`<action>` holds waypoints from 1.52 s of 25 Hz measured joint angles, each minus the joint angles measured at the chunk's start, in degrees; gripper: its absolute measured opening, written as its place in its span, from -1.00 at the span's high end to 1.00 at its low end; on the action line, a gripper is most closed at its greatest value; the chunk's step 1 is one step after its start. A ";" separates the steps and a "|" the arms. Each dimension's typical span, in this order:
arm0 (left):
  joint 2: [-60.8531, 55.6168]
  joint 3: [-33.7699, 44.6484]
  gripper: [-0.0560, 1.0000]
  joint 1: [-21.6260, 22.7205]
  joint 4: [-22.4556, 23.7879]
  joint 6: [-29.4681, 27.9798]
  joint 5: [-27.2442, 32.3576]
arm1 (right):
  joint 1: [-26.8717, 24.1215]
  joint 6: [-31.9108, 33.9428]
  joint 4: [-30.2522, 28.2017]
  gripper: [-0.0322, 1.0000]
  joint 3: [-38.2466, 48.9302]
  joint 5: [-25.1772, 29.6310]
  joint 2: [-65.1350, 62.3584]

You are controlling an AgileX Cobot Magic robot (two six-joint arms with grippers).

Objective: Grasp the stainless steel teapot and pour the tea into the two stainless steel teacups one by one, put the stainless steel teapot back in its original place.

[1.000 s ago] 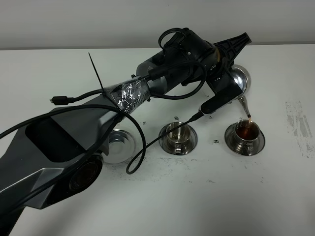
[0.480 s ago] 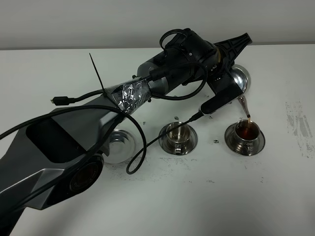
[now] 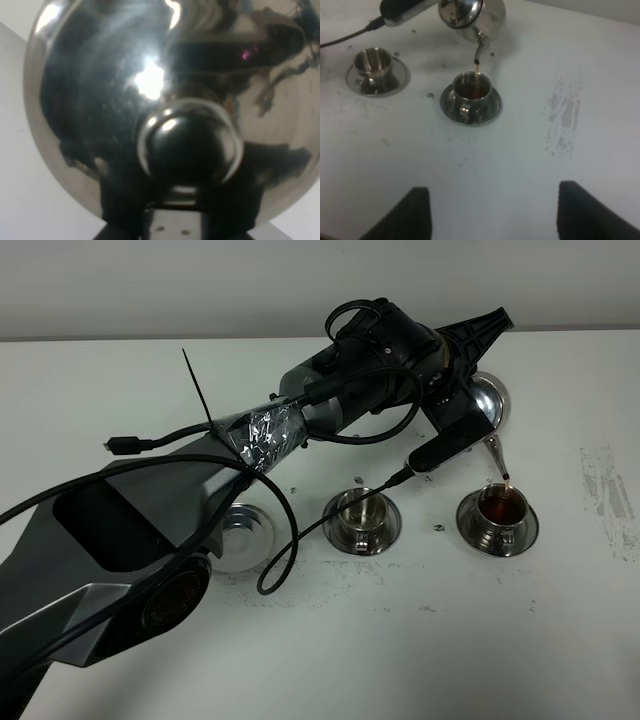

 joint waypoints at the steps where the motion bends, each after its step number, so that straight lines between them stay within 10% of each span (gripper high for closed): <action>1: 0.00 0.00 0.57 0.00 0.00 0.00 0.00 | 0.00 0.00 0.00 -0.07 0.00 0.00 0.00; 38: 0.00 0.00 0.57 0.00 0.17 -0.96 -0.04 | 0.00 0.00 0.00 -0.07 0.00 0.00 0.00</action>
